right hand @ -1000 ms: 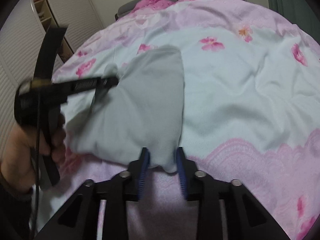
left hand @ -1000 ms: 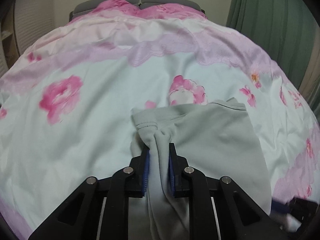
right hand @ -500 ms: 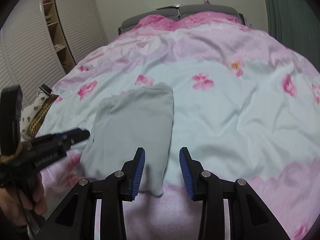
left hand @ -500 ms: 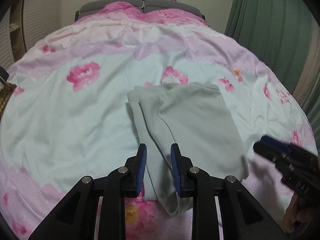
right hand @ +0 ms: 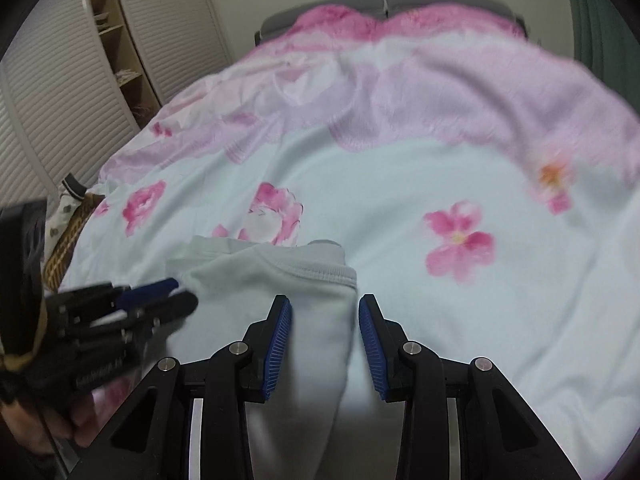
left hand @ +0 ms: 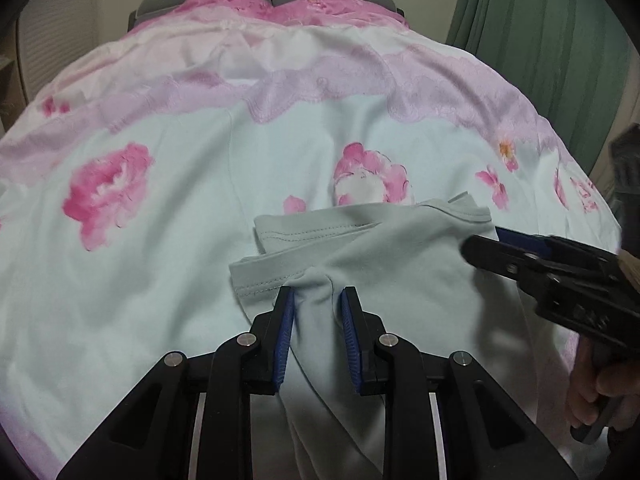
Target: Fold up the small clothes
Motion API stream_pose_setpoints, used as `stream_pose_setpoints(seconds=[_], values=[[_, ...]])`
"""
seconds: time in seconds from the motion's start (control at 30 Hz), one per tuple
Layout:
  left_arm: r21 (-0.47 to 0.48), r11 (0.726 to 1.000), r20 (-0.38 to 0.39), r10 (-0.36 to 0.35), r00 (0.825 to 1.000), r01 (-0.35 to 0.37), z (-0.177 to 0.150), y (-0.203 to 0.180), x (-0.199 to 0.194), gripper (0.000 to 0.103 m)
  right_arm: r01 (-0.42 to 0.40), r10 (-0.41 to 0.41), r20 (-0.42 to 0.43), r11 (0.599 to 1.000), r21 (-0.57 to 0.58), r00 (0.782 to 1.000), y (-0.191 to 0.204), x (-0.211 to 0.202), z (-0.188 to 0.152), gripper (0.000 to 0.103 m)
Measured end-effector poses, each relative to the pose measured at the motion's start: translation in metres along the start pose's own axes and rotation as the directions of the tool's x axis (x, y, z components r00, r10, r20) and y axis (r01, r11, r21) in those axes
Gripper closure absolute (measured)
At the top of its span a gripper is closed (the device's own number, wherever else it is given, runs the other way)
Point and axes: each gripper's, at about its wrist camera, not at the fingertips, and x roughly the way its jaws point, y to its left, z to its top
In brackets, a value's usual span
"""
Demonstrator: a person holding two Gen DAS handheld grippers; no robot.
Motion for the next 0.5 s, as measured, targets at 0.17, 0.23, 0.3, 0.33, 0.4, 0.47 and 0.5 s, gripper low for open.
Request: stream_pose_setpoints(seconds=[0.17, 0.23, 0.3, 0.33, 0.4, 0.47, 0.5], values=[[0.004, 1.000, 0.022, -0.011, 1.000, 0.011, 0.019, 0.001, 0.006, 0.091, 0.020, -0.022, 0.069, 0.999, 0.026, 0.997, -0.002, -0.006, -0.006, 0.096], [0.036, 0.999, 0.033, 0.002, 0.999, -0.003, 0.030, -0.003, 0.008, 0.091, 0.036, -0.038, 0.088, 0.999, 0.030, 0.995, -0.002, -0.006, -0.010, 0.096], [0.063, 0.998, 0.021, 0.010, 1.000, -0.011, 0.032, -0.006, 0.011, 0.091, 0.043, -0.046, 0.062, 0.998, 0.044, 0.997, -0.003, 0.000, -0.011, 0.094], [0.072, 0.997, 0.014, 0.011, 1.000, -0.012, 0.032, -0.006, 0.011, 0.091, 0.034, -0.036, 0.048, 0.998, 0.055, 0.998, -0.005, 0.001, -0.011, 0.089], [0.081, 0.997, 0.021, 0.017, 1.000, -0.019, 0.026, -0.007, 0.001, 0.091, 0.008, -0.010, 0.042, 0.998, 0.065, 0.999, -0.006, -0.002, -0.011, 0.078], [0.078, 0.997, 0.032, 0.027, 0.999, -0.030, 0.018, -0.006, -0.011, 0.086, 0.021, -0.024, 0.064, 0.998, 0.054, 0.998, -0.005, -0.013, -0.012, 0.060], [0.074, 0.997, 0.038, 0.032, 0.999, -0.035, 0.012, -0.006, -0.018, 0.078, 0.028, -0.031, 0.082, 0.999, 0.046, 0.996, -0.004, -0.020, -0.014, 0.056]])
